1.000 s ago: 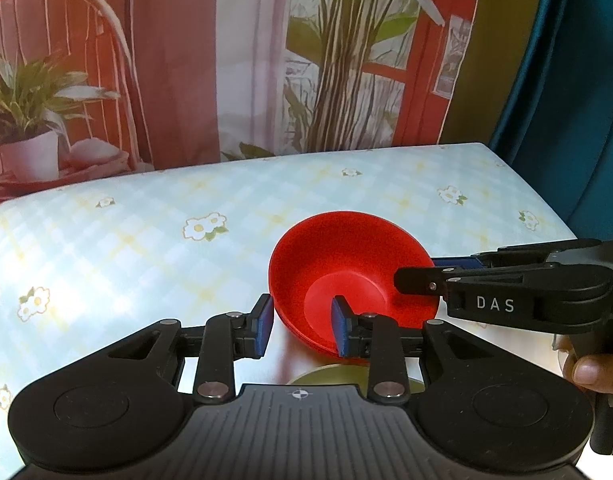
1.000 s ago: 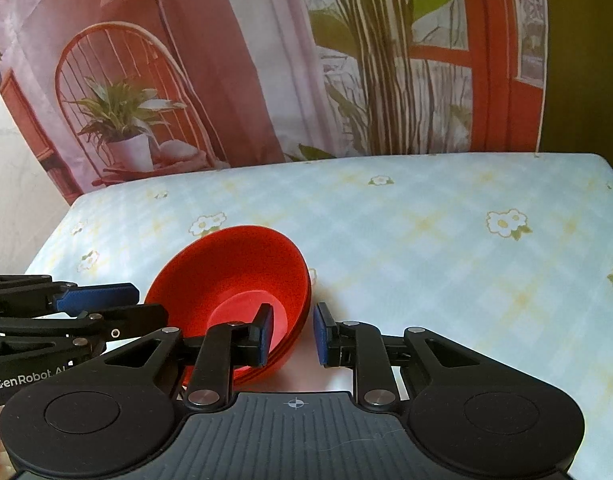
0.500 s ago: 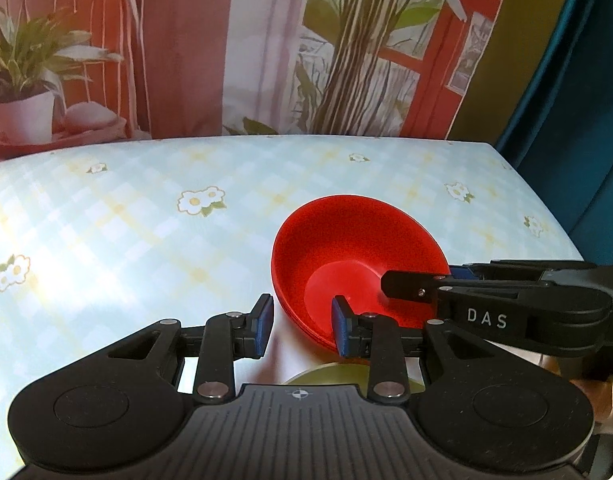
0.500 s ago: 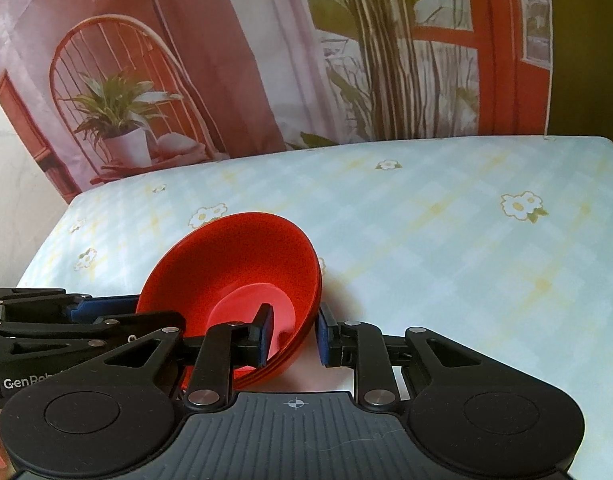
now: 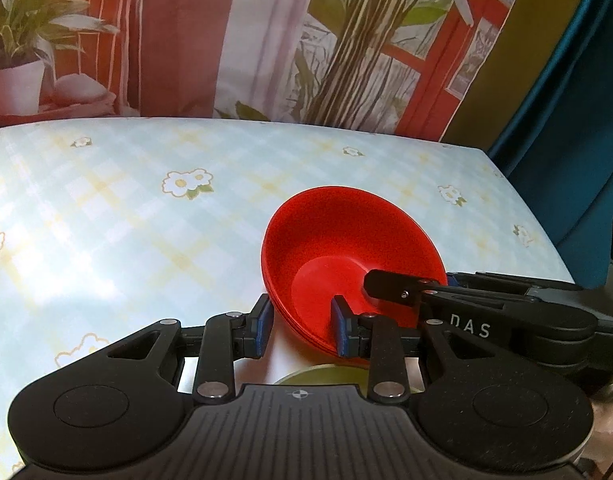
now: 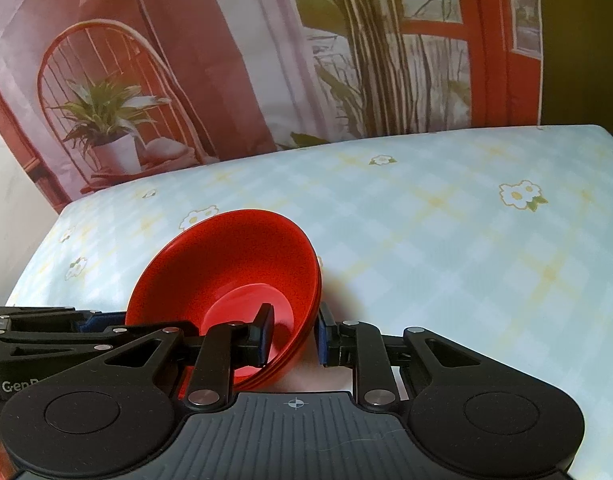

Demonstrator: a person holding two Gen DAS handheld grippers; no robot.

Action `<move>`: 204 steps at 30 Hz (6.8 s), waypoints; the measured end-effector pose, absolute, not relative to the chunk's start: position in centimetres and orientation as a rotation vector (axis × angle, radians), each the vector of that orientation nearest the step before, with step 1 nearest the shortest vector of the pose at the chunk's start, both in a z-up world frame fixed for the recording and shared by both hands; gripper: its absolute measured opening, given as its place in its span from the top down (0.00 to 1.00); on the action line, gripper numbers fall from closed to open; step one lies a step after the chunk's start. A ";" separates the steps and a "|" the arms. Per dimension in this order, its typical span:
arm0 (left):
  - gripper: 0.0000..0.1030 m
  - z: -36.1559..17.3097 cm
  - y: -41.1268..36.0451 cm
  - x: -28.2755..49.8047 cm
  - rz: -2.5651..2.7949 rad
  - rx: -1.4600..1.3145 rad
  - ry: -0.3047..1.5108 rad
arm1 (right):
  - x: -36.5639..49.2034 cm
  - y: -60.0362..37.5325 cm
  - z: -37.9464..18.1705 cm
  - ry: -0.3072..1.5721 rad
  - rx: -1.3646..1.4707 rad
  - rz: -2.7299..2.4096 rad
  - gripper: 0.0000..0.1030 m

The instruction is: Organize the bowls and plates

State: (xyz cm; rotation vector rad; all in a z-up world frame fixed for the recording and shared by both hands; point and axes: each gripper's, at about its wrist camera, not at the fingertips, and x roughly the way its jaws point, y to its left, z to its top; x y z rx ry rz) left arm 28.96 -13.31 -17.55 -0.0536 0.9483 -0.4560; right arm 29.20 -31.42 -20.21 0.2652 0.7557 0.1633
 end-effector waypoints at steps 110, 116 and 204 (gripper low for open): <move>0.69 -13.3 -5.5 17.2 -0.427 -0.035 0.747 | 17.6 -23.8 -18.4 0.729 0.156 0.169 0.75; 0.52 -11.7 -5.3 16.3 -0.415 0.010 0.700 | 16.7 -24.1 -17.0 0.696 0.135 0.164 0.70; 0.00 3.7 -1.4 4.7 -0.133 0.091 0.337 | 3.9 -25.3 -1.1 0.293 0.057 0.021 0.00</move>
